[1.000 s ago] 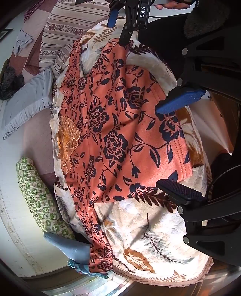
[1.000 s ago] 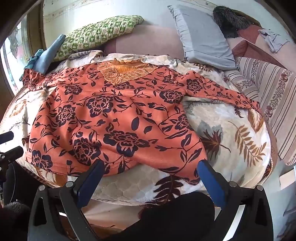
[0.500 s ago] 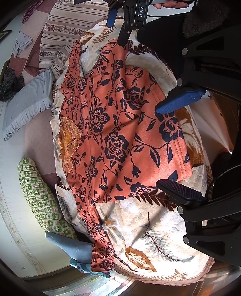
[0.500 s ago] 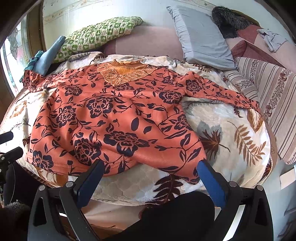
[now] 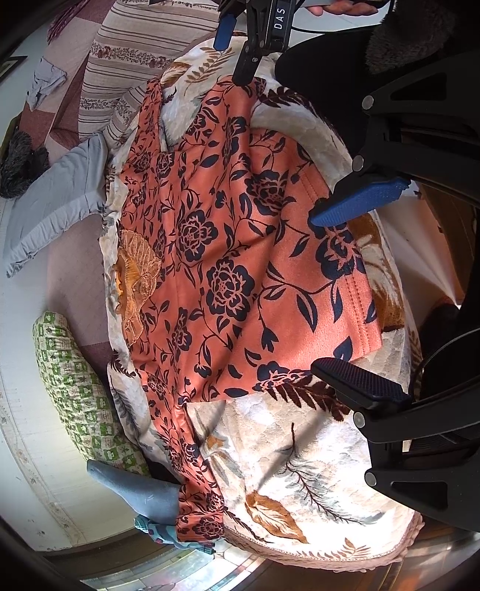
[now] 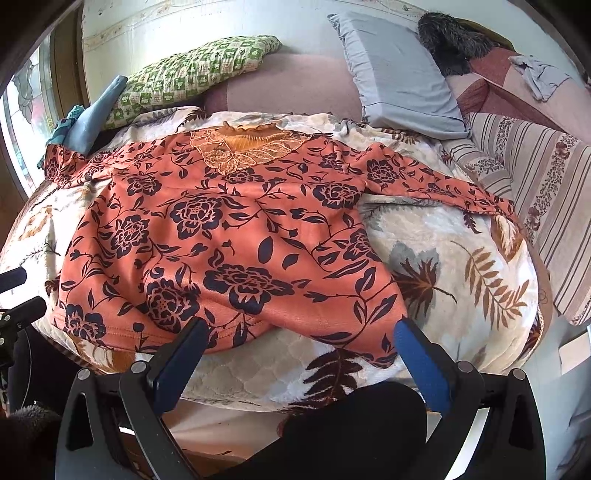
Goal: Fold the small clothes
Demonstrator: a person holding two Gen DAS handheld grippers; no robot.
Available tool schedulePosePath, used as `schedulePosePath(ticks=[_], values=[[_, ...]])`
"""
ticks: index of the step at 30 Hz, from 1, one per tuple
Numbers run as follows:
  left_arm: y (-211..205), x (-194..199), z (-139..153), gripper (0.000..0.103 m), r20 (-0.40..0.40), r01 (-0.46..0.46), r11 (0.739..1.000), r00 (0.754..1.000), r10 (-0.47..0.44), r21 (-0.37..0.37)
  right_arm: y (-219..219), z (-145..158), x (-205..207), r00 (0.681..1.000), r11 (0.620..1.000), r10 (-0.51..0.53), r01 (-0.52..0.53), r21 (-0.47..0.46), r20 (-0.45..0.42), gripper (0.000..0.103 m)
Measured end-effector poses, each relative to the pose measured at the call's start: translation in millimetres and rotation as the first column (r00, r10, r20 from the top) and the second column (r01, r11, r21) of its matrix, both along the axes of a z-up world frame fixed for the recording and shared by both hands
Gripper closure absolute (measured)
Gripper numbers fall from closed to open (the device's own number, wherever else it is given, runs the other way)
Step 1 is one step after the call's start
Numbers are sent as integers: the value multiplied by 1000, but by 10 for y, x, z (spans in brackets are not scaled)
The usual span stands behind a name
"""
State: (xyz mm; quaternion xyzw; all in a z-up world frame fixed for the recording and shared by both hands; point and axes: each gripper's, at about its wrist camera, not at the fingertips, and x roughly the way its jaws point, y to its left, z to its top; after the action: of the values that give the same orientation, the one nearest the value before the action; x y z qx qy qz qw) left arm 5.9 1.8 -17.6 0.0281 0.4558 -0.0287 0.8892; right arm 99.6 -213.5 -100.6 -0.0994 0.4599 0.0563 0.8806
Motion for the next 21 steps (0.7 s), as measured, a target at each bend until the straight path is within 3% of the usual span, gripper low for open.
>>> schedulePosePath(ticks=[11,21], values=[[14,-22,20,29,11,-4,1000,1000,4,2,-19,19,-10,1000,1000,-5,5,2,7,2],[-6,-47,147,29,57,-5,999,998,2,48,-84,70,-10,1000,1000,-15,15,-1,24,2]])
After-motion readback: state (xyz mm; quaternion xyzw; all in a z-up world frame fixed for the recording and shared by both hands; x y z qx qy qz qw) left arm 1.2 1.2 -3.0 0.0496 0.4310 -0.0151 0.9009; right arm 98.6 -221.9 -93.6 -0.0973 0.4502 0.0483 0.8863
